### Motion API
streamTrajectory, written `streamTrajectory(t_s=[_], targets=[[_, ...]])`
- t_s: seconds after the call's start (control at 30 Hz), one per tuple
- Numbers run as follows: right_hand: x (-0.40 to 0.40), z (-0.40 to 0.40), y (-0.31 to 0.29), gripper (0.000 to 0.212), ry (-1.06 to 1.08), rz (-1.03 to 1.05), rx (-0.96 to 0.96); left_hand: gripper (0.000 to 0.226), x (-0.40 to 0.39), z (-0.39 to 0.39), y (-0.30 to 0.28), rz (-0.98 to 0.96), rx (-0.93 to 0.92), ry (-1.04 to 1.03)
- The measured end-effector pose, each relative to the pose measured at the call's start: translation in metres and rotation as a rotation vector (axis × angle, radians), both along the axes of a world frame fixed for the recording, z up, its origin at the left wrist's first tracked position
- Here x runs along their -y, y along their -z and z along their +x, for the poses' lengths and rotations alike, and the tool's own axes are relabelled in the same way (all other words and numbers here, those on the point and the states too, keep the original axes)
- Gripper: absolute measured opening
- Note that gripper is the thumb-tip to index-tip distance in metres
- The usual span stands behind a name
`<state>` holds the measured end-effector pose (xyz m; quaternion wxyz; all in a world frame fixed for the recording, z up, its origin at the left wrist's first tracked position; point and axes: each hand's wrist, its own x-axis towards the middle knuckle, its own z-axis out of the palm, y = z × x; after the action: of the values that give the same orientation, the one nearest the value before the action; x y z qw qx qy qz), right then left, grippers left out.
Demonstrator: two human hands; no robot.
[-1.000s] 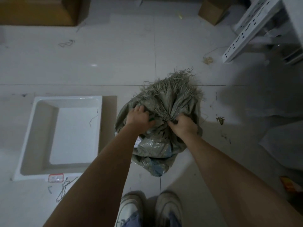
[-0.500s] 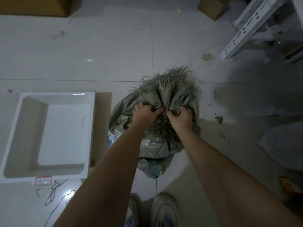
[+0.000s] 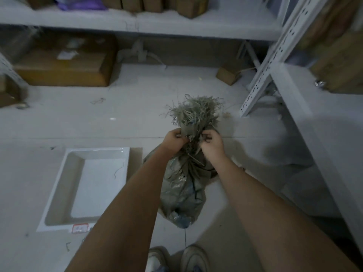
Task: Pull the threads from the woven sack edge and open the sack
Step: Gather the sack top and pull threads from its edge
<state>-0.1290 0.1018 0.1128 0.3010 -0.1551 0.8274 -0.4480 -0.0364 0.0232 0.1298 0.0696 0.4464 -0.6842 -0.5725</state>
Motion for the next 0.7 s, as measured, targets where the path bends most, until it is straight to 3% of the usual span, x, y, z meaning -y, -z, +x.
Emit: streamTrajectory(t_s=[0.13,0.23,0.3,0.4,0.43,0.53,0.63,0.7], targets=[[-0.010,0.001,-0.054,0.041,0.186,-0.259,0.135,0.032,-0.010,0.010,-0.055,0.109,-0.119,-0.177],[-0.017,0.006,-0.088,0.038,0.258,-0.326,0.304,0.034,-0.018,0.017,-0.089,0.255,-0.278,-0.349],[-0.028,0.018,-0.107,0.036,0.257,-0.275,0.183,0.034,-0.024,0.023,-0.106,0.280,-0.353,-0.442],[-0.049,0.033,-0.127,0.039,0.220,-0.123,-0.300,0.035,-0.033,0.033,-0.121,0.251,-0.401,-0.524],[-0.055,0.037,-0.131,0.045,0.170,-0.152,-0.364,0.036,-0.036,0.037,-0.127,0.242,-0.415,-0.536],[-0.062,0.048,-0.134,0.072,-0.053,-0.217,-0.224,0.035,-0.051,0.050,-0.136,0.242,-0.458,-0.537],[-0.062,0.057,-0.134,0.079,-0.175,-0.136,-0.229,0.030,-0.068,0.062,-0.136,0.278,-0.484,-0.461],[-0.060,0.055,-0.136,0.083,-0.187,-0.209,-0.261,0.029,-0.072,0.064,-0.136,0.264,-0.445,-0.356]])
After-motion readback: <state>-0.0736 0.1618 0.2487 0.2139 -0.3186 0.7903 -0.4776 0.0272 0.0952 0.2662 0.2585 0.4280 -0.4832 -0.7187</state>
